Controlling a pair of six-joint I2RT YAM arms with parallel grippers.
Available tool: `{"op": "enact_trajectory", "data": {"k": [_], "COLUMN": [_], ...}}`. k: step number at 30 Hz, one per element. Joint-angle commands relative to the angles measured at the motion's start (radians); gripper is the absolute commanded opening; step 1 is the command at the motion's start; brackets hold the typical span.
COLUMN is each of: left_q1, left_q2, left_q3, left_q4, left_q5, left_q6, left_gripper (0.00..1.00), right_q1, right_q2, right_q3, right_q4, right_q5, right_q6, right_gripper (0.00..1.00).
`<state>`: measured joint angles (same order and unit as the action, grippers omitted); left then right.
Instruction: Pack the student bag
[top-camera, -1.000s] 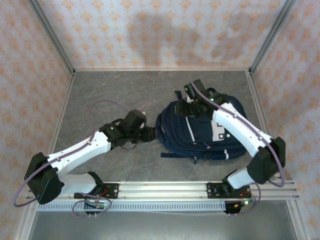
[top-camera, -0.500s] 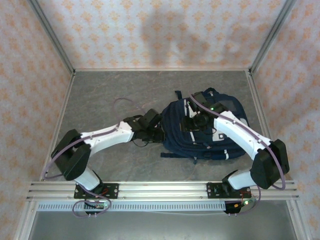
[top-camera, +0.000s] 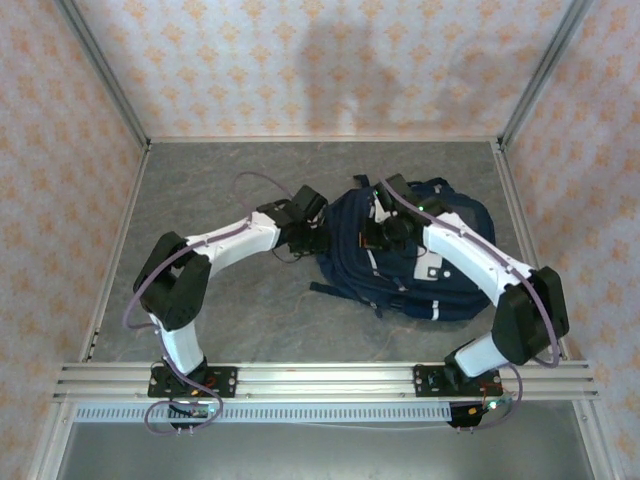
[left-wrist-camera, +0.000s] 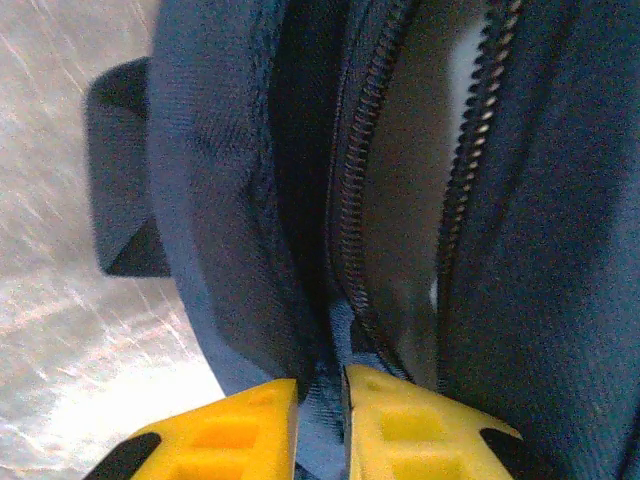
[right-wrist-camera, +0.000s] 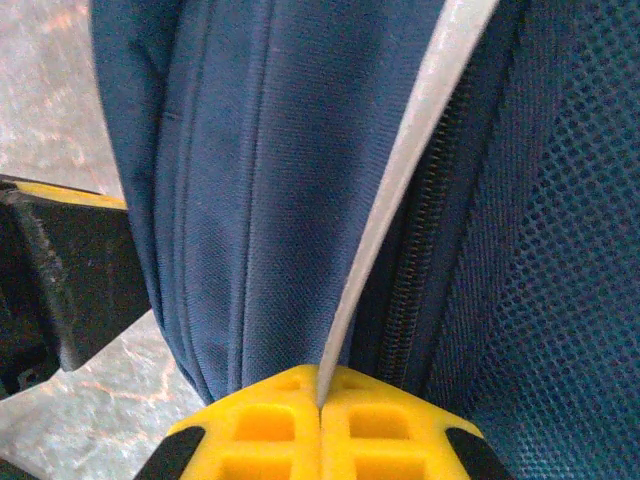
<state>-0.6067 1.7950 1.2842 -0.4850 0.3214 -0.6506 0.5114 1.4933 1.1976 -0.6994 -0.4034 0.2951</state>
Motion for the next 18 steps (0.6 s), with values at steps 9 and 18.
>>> {"op": "enact_trajectory", "data": {"k": [9,18], "left_q1": [-0.158,-0.362], "left_q2": [-0.294,-0.159], "left_q3": [-0.333,-0.345], "left_q4": [0.17,0.379], "left_q5": [-0.071,-0.123], "left_q6": [-0.051,-0.119], "left_gripper": [0.42,0.55], "right_q1": [-0.017,-0.063], "right_q2": [0.035,0.018], "right_q3": [0.084,0.014], "right_q4": [0.07,0.103], "right_q5": [0.065,0.102], "right_q6": [0.211,0.336], "right_gripper": [0.0,0.0]}}
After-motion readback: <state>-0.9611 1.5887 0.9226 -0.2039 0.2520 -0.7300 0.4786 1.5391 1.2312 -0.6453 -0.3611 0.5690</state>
